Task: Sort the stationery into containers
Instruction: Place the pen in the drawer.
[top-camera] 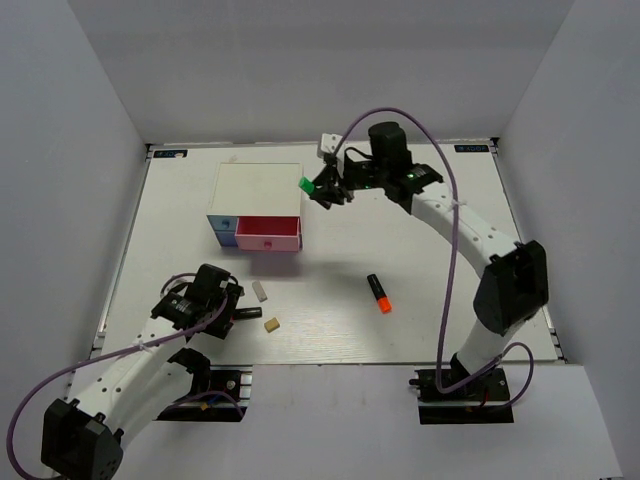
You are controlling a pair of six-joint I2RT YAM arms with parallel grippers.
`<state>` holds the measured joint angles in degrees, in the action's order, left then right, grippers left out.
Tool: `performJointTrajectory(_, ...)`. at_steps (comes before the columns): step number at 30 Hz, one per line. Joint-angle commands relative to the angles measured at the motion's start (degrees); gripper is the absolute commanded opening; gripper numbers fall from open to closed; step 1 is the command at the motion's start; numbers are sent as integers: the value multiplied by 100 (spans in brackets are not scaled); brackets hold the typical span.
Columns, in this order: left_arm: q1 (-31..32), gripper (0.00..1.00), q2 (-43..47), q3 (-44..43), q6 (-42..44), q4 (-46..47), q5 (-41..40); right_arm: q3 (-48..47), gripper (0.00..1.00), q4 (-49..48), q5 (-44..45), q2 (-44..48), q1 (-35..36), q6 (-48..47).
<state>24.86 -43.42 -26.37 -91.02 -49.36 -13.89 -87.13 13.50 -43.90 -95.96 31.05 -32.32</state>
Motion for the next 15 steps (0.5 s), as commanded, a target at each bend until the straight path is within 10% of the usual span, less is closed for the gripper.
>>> performJointTrajectory(1, -34, 86, -52, -211, -205, -47, -26, -409, 9, -830, -734, -475, 410, -118)
performJointTrajectory(15, -34, 88, -211, -263, -258, 23, -26, -893, 14, -1921, -444, -1399, 1228, 402)
